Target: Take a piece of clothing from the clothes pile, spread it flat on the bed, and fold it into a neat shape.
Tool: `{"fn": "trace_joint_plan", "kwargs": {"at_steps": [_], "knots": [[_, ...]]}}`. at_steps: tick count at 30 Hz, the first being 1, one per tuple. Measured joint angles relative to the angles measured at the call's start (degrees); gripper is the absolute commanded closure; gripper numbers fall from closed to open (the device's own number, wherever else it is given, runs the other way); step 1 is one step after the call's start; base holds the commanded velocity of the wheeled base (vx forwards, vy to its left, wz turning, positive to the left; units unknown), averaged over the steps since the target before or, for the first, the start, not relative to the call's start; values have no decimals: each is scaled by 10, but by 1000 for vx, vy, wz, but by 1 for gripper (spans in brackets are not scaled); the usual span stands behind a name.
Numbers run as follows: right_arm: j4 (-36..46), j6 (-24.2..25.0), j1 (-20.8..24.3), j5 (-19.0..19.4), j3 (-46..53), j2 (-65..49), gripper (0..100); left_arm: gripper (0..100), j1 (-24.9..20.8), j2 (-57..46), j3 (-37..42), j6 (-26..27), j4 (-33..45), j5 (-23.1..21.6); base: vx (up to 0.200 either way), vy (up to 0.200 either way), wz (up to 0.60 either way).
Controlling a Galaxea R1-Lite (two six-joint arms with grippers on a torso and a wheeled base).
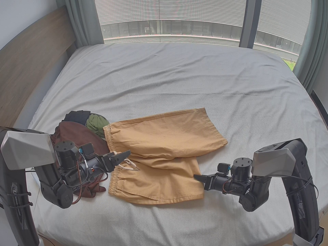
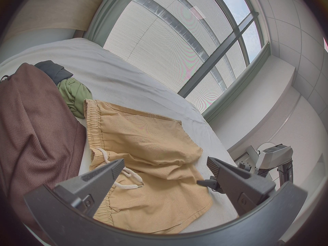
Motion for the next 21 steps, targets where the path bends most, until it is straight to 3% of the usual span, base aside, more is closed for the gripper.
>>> {"fn": "trace_joint_plan", "kwargs": {"at_steps": [9, 21], "knots": [[-2, 24, -5, 20, 44, -76, 100, 0, 0, 6, 0, 0, 0, 0, 0, 0, 0], [-4, 14, 0, 20, 60, -112, 100, 0, 0, 11, 0, 0, 0, 0, 0, 0, 0]]}}
